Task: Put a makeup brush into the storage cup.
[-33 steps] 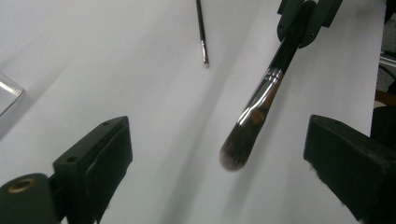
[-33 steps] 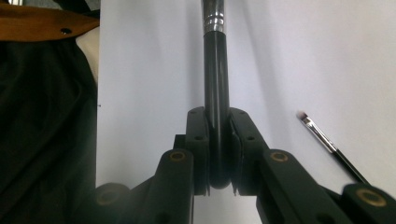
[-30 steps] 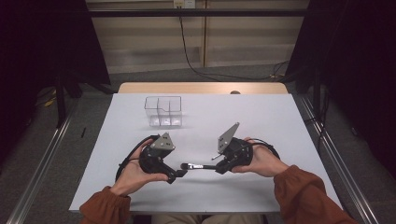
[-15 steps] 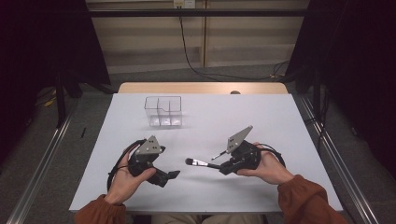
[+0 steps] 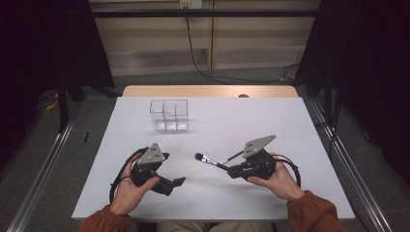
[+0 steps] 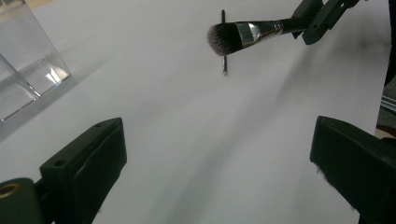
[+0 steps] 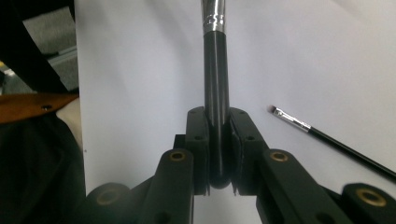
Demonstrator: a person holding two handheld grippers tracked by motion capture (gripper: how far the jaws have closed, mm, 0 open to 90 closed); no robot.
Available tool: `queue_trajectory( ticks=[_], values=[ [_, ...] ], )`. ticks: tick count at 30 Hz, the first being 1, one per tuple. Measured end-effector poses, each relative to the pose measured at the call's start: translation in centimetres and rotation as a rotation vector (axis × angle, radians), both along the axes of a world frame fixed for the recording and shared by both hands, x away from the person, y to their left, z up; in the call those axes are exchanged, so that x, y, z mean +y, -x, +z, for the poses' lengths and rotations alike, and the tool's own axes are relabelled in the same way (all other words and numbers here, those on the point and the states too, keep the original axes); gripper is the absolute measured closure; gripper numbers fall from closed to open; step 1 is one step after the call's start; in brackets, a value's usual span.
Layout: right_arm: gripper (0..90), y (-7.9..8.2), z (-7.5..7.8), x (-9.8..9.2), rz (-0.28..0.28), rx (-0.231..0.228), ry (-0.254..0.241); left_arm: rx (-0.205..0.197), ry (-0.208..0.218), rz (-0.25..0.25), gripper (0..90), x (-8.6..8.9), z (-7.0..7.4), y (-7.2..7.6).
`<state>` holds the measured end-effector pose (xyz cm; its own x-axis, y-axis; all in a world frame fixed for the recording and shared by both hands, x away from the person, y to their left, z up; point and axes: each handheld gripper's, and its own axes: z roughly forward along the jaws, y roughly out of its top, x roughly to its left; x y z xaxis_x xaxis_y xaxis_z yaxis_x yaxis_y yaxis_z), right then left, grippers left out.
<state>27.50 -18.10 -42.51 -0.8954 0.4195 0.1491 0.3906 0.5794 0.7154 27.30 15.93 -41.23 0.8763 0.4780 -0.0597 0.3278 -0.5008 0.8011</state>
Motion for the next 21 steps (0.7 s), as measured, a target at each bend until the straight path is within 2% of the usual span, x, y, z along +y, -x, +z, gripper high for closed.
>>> queue_trajectory(
  ticks=[12,15,21],
  values=[
    [79.7,0.71,-0.57,0.13,-0.026,-0.029,-0.083,-0.021,0.013,0.021,3.9,0.37,0.01,0.01],
    [79.7,0.87,-0.53,0.03,-0.045,-0.042,-0.124,-0.014,0.016,0.032,3.9,0.43,-0.16,0.02],
    [79.7,0.99,-0.75,-0.07,-0.072,-0.065,-0.189,-0.025,0.018,0.032,3.9,0.42,-0.22,0.01]
  ],
)
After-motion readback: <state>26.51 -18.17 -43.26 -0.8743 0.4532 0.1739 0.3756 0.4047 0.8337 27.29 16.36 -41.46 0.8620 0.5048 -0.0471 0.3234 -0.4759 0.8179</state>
